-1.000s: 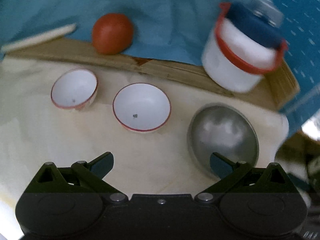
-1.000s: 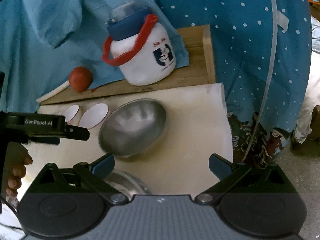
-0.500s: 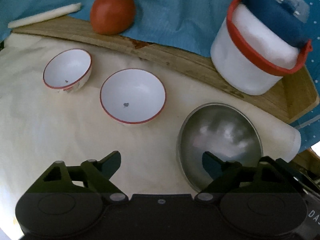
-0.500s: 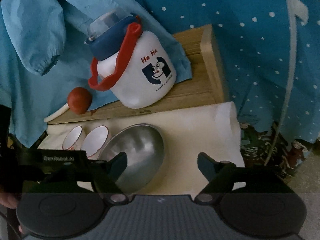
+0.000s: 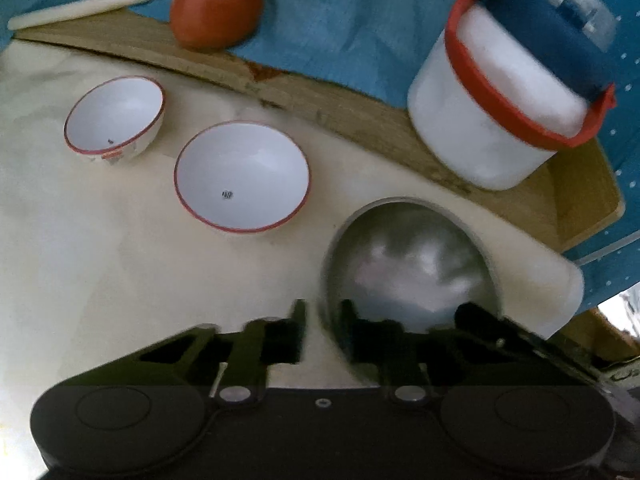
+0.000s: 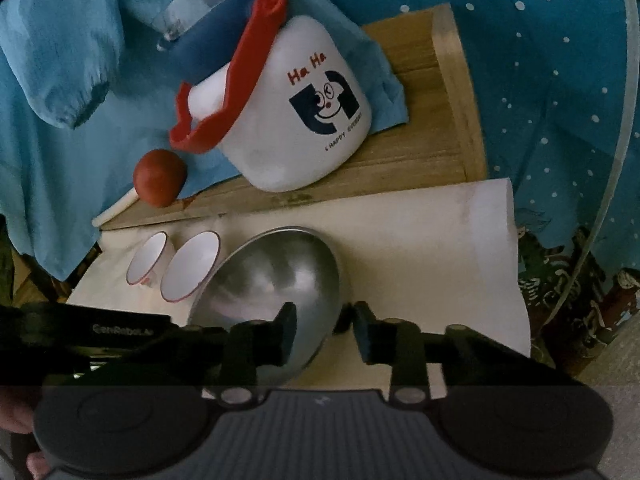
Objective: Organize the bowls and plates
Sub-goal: 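Lift the deep steel bowl with both grippers and carry it beside the stacked plates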
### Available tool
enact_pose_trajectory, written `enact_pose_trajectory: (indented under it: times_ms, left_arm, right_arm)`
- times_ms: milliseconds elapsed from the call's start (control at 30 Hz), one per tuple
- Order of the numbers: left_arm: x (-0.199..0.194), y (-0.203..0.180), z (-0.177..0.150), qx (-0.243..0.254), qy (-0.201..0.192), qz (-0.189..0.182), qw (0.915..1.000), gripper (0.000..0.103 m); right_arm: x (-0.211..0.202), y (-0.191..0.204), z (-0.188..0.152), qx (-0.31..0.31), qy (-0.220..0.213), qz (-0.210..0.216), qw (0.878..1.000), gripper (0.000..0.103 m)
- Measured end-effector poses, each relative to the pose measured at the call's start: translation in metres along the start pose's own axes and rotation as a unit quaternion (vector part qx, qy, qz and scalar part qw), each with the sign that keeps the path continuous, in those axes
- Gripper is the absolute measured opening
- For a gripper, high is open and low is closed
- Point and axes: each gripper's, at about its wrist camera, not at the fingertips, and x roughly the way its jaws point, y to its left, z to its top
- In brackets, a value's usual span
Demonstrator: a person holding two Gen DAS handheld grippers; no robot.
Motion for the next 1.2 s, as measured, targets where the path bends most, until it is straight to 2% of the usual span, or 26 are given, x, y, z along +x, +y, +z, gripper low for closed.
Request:
enact_pose_trajectory:
  times_ms: [33,300,533,667,900,1200]
  left_arm:
    - [0.0,0.0,0.0,0.005,-0.005,0.004,1.0,0.011]
    - [-0.01,0.002,-0.001,0.005,-0.022,-0.005,0.9997,0.009]
    - [-0.038,0.001,0.002,0.027,-0.048,-0.039,0.9977,0.009]
    - [-0.056,0.014,0.005,0.029,-0.056,-0.061,0.9961,0.009]
    - [-0.094,0.077,0.003,0.015,-0.062,-0.076,0.9951,0.009]
    - [-0.115,0.193,-0.015,-0.008,-0.006,-0.07,0.9975,0.009]
  right_arm:
    - [0.001,0.0,-0.001,0.001,0.002,-0.001,1.0,0.021]
    - [0.0,0.005,-0.003,0.01,0.002,-0.01,1.0,0.017]
    - [-0.03,0.02,-0.002,0.013,-0.029,-0.018,0.999,0.017]
    - [-0.047,0.04,-0.004,0.004,-0.042,-0.025,0.999,0.017]
    - [-0.051,0.098,-0.02,-0.009,-0.043,-0.017,0.999,0.017]
    - [-0.02,0.187,-0.08,-0.022,0.015,-0.002,1.0,0.018]
